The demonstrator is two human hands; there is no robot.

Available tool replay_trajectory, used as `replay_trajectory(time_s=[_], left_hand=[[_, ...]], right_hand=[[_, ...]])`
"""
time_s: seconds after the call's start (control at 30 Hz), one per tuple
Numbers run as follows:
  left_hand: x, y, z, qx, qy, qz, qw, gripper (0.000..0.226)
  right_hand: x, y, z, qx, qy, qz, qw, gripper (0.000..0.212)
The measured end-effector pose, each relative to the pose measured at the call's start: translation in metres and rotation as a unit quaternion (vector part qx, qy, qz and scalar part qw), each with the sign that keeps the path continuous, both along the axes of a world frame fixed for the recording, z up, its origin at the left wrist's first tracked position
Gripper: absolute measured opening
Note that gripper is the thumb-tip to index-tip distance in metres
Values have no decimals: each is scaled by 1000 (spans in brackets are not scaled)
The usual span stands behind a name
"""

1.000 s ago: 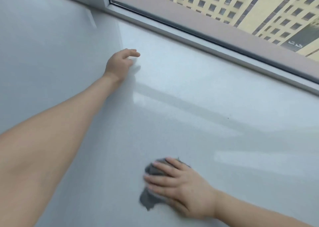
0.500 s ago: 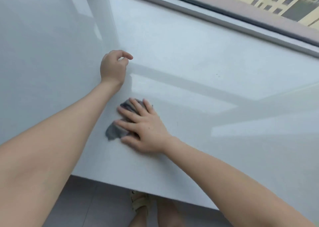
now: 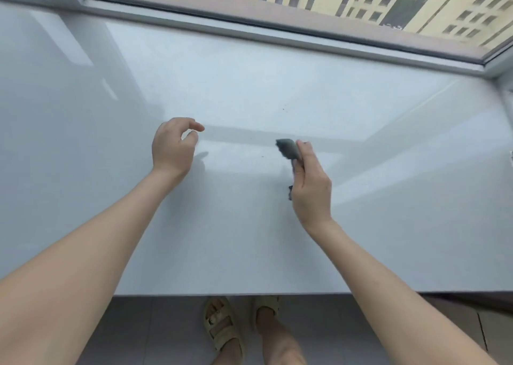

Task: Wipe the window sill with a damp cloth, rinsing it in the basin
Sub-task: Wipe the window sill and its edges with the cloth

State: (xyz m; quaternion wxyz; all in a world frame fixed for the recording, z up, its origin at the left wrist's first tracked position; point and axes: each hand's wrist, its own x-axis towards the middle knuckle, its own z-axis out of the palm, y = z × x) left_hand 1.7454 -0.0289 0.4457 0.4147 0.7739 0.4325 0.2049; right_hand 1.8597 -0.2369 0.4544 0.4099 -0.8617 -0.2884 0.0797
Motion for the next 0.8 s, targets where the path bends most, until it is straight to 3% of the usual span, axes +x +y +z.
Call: replay_trajectory(time_s=[0.07, 0.13, 0.2, 0.27, 0.37, 0.43, 0.53, 0.6, 0.67, 0.8], left_hand=[[2, -3, 1, 11, 7, 0, 1000, 27], [3, -3, 1, 17, 19, 4, 1000, 30], [3, 1, 0, 25, 25, 15, 999, 32], [5, 6, -4, 37, 27, 29, 999, 33], [10, 14, -12, 47, 48, 39, 997, 36], [15, 19, -20, 66, 74, 35, 994, 42], [27, 30, -33, 103, 98, 5, 990, 53], [38, 39, -42, 123, 107, -21, 986, 54], [49, 47, -50, 137, 121, -35, 982, 54], [71, 57, -54, 144, 131, -38, 980, 54]], right_hand=[[-46, 22, 16, 52, 123, 39, 990, 26], [-59, 40, 5, -29, 133, 17, 990, 22], [-46, 42, -9, -159, 6, -52, 986, 29], [-39, 35, -24, -157, -132, -52, 977, 35], [-73, 35, -42, -155, -161, 136, 965, 44], [-91, 36, -58, -176, -179, 282, 926, 50], [-46, 57, -75, -163, -207, 373, 889, 42], [18, 73, -75, -168, -226, 326, 902, 44], [98, 74, -72, -216, -201, 212, 932, 48], [211, 48, -65, -304, -134, 33, 943, 46]])
